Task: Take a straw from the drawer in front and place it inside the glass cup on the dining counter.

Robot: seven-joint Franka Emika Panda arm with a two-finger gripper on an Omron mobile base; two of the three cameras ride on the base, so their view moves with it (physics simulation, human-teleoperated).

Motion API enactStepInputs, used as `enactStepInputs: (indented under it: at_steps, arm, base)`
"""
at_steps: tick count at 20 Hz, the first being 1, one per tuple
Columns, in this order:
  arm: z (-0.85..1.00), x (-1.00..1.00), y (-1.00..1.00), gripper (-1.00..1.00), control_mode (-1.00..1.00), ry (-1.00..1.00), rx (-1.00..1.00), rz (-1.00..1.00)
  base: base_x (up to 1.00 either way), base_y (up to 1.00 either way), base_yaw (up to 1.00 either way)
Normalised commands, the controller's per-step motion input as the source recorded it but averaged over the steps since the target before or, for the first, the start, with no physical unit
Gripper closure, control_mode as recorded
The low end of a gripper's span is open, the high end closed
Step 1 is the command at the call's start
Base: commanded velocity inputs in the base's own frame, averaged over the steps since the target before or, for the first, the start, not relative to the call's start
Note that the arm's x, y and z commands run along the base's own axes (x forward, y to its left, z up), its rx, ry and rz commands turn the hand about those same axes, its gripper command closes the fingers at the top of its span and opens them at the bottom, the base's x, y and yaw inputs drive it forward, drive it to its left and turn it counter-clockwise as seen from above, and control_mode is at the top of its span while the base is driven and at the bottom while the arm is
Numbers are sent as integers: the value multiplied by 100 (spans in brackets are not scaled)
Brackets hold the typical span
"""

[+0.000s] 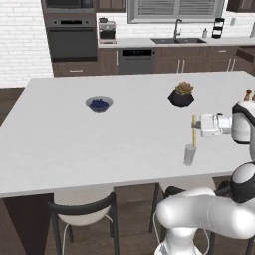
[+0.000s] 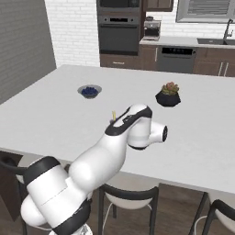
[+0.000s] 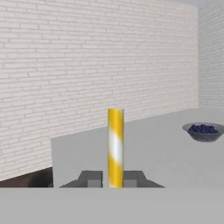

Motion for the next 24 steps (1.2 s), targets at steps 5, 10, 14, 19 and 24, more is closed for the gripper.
enactStepInputs:
  at_steps: [5, 10, 14, 19, 24]
  arm:
    - [-24, 0, 0, 100, -100, 0, 0, 0]
    - [-18, 10, 0, 100, -100, 0, 0, 0]
    - [-12, 10, 0, 100, -100, 0, 0, 0]
    - [-8, 26, -1, 100, -100, 0, 0, 0]
    - [-13, 26, -3, 100, -100, 0, 0, 0]
  base:
    - [0, 0, 0]
    - [0, 0, 0]
    - [0, 0, 0]
    - [0, 0, 0]
    - [0, 0, 0]
